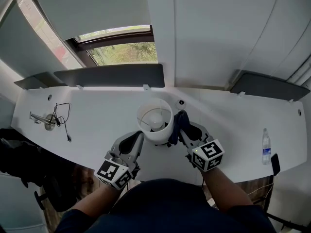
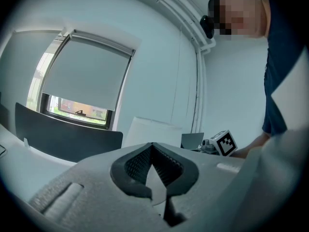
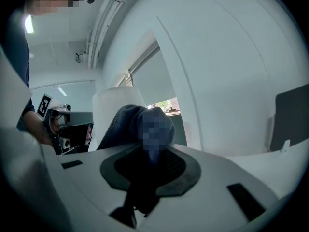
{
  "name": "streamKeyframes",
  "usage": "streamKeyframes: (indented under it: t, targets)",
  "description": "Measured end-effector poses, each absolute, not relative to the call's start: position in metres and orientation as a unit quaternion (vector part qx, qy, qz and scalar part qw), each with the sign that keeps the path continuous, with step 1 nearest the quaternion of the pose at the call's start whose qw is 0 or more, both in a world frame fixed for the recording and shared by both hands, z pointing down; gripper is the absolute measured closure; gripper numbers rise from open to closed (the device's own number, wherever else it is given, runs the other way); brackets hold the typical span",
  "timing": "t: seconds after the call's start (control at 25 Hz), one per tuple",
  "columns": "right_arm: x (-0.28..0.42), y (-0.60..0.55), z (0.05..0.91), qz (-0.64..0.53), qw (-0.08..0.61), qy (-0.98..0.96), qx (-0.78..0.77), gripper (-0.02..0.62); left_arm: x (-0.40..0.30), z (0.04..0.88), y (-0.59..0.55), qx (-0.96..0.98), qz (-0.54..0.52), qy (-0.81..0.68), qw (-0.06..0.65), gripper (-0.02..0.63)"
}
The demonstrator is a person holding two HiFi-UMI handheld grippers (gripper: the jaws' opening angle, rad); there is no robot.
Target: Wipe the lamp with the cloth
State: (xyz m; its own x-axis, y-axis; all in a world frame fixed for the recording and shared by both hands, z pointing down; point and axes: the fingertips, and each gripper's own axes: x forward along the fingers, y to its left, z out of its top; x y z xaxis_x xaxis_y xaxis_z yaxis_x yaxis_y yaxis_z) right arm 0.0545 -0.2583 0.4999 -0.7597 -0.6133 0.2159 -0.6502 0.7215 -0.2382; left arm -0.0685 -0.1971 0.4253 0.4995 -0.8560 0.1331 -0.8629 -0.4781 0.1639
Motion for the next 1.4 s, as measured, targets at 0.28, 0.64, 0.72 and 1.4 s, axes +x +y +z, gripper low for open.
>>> streamKeyframes:
  t: [0.28, 0.64, 0.72, 1.4]
  targets:
    - [0.051, -0.270, 0.463, 0.120, 0.044, -0.936, 0.329, 0.508, -0.068, 0.424, -0.197, 0.858, 0.007, -0.502, 0.112, 0.603]
    - [0.042, -0.290, 0.424, 0.091, 0.023, -0.941, 0.325, 0.508, -0.069, 0.427, -0.195, 0.859, 0.003, -0.499, 0.113, 0.603]
    - [0.039, -0.296, 0.413, 0.080, 0.016, -0.943, 0.323, 0.508, -0.070, 0.426, -0.195, 0.860, 0.000, -0.498, 0.109, 0.603]
    - [0.030, -0.335, 0.483, 0.121, 0.044, -0.933, 0.335, 0.508, -0.069, 0.429, -0.195, 0.852, 0.016, -0.510, 0.118, 0.603]
